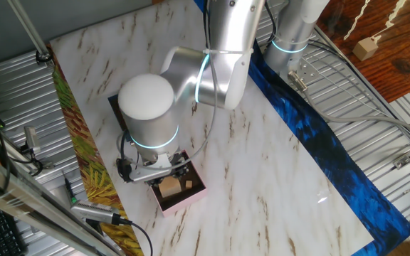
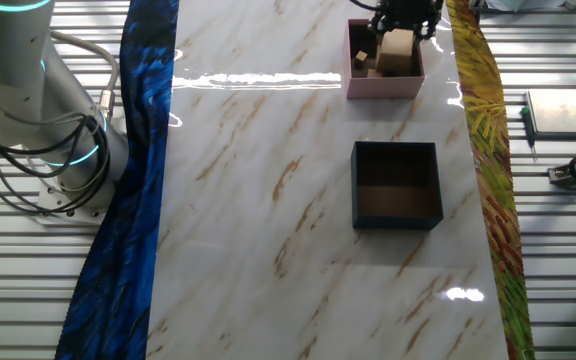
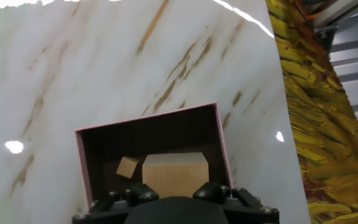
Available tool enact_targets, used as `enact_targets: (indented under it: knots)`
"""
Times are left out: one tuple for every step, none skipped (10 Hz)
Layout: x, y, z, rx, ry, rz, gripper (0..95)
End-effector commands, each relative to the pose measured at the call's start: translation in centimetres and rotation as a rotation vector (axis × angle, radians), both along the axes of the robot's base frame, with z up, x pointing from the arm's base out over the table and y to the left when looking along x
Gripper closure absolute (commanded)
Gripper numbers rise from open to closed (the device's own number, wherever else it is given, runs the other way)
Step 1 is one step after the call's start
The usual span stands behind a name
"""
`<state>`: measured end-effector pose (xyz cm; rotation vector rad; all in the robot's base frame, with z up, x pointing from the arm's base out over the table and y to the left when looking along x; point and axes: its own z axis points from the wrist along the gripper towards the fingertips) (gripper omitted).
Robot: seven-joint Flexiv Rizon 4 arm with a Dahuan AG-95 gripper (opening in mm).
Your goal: Move an object from one box to another
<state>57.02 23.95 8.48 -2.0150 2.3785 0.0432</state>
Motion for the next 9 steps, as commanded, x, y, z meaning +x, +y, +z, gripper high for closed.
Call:
enact_targets:
  knots:
    - [0.0,0.2,-0.2,-0.007,0.004,-0.001,38.0]
    - [0.0,0.2,-0.2,-0.007,0.004,-0.004,38.0]
    - [0.1,0.2,-0.2,-0.007,0.003,-0.004,38.0]
    - [0.1,0.3,-0.3,-0.007,0.002,-0.006,57.0]
    - [0.1,0.3,-0.3,-0.006,0.004,-0.013,57.0]
    - [0.1,0.4,0.0,-0.007,0.003,-0.015,57.0]
    - [0.0,0.4,0.1,-0.002,0.003,-0.017,57.0]
    - [-0.1,0.2,0.4,0.004,0.004,-0.023,57.0]
    - [-0.2,0.0,0.7,0.007,0.004,-0.022,57.0]
